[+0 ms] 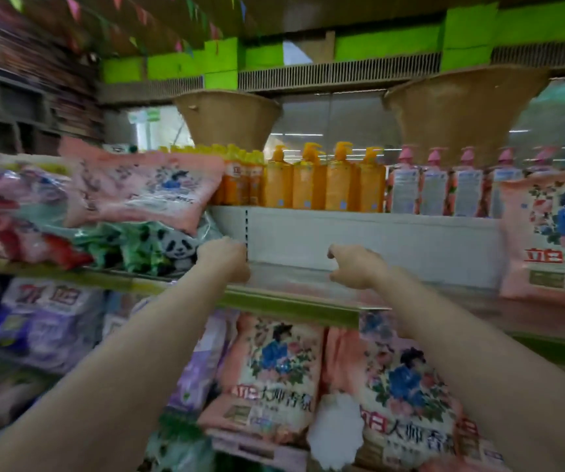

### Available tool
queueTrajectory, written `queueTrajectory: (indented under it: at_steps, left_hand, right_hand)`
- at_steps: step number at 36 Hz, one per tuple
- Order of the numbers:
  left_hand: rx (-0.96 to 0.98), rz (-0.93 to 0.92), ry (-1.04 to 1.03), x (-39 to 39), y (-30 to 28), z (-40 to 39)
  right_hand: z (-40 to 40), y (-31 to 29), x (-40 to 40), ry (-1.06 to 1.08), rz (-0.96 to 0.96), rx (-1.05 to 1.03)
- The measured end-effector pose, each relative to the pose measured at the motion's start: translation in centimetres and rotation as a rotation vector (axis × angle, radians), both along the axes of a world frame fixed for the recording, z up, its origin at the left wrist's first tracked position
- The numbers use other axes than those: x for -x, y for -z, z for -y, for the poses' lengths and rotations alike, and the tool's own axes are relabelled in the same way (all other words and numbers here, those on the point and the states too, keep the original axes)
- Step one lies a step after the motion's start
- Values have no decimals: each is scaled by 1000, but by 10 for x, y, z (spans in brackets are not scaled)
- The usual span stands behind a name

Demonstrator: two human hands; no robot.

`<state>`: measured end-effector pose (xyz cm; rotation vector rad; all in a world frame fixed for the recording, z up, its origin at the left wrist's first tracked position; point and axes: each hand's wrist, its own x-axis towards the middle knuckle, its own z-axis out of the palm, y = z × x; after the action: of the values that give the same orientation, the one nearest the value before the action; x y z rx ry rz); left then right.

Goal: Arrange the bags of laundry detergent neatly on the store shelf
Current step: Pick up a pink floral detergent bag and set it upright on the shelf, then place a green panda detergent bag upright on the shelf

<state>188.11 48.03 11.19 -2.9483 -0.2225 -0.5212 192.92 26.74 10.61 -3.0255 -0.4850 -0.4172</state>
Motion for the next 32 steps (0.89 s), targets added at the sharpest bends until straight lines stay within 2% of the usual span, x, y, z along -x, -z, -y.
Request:
queueTrajectory:
  at_steps: [7, 18, 27, 32]
  left_hand:
    - [-23, 26, -23, 18, 0, -65]
    - [15, 1, -79, 7, 9, -124]
    - [-15, 68, -141, -26, -14, -174]
    - [-72, 106, -199, -48, -43, -206]
  right_hand:
    - [-72, 7, 11, -70, -3, -6]
    - [-135, -2, 7, -141, -19, 18]
    - [-196, -15, -45, -218, -9, -9]
    - [-228, -28, -84, -227, 68, -15]
